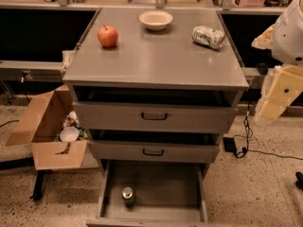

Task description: Pick green can from bottom drawer and place on counter

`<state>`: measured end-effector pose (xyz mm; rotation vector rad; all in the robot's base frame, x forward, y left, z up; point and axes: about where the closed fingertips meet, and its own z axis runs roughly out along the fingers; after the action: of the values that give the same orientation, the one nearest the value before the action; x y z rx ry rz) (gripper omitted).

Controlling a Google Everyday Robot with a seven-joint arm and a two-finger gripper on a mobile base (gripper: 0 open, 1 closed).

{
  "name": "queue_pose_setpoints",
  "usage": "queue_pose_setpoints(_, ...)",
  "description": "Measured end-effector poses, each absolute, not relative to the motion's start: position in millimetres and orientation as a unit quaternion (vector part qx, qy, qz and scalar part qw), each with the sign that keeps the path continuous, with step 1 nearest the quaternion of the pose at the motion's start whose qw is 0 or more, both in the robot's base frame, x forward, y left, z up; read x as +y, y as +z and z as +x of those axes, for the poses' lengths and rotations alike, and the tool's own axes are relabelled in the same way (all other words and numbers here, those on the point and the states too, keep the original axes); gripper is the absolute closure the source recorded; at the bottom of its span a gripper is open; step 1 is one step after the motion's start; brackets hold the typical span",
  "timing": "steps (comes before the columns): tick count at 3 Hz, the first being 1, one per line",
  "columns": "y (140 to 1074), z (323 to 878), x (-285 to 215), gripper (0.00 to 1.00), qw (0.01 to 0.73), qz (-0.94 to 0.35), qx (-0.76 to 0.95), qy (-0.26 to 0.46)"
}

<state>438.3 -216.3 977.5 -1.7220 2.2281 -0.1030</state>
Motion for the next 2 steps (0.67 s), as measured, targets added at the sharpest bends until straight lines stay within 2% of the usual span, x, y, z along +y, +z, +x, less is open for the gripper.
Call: queue_pose_setpoints(2, 950.5, 434.8, -192.7, 0.0, 0.176, -0.613, 0.769, -0.031)
